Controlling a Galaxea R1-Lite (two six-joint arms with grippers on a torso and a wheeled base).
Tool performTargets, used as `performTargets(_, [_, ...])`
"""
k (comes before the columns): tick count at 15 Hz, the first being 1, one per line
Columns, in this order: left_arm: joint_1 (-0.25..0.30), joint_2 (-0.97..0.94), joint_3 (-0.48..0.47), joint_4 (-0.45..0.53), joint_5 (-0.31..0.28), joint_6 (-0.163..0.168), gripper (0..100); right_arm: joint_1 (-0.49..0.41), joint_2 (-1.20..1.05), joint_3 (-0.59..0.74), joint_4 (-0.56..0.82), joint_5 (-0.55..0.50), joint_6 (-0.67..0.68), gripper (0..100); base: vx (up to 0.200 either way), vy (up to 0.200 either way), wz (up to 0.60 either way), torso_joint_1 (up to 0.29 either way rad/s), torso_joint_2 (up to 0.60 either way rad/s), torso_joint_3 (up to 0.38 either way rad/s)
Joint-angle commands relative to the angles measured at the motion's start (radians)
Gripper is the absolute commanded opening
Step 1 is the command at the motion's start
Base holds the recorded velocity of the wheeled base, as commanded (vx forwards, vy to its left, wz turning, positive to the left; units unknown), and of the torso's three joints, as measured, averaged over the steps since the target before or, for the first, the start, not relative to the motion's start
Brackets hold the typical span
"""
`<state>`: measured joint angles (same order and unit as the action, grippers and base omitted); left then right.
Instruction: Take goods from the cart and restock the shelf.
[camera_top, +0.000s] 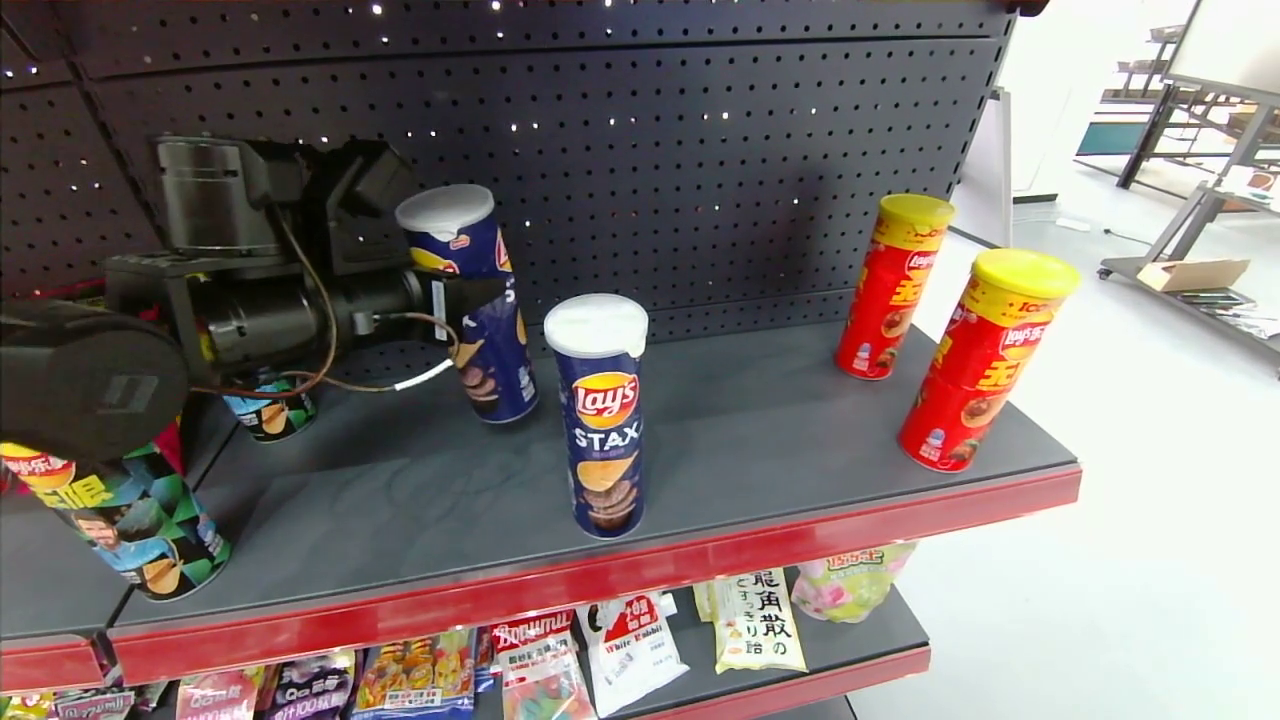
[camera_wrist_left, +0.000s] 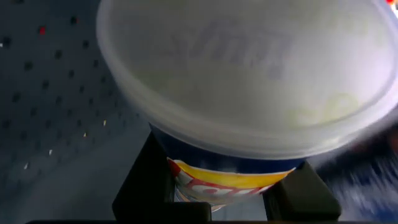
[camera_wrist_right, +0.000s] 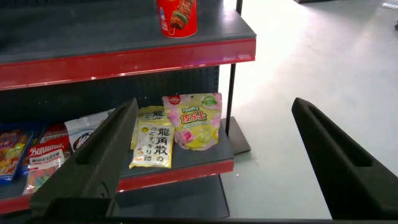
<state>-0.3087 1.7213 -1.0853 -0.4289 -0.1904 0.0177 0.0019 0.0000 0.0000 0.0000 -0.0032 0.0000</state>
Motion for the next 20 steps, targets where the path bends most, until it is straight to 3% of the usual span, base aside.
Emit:
performTargets(1, [-0.039,0.089,-0.057,-0.008,0.016,-0.007,0,0.001,0.002,0.0,0.0,0.0,0.0,100,0.0,0.0,0.0,0.0,0.0,0.0])
performTargets(5, [-0.064,0.144,-0.122,-0.027,0.016,-0.015,0,0.001,0.002,0.0,0.0,0.0,0.0,100,0.0,0.0,0.0,0.0,0.0,0.0])
performTargets(17, [-0.105,0.205,-0.15,-0.065,0.019,-0.016,0,0.0,0.002,0.0,0.0,0.0,0.0,100,0.0,0.0,0.0,0.0,0.0,0.0])
performTargets(20, [-0.122,0.228,-0.146,-0.105,0.017,-0.033,0,0.001,0.002,0.0,0.0,0.0,0.0,100,0.0,0.0,0.0,0.0,0.0,0.0])
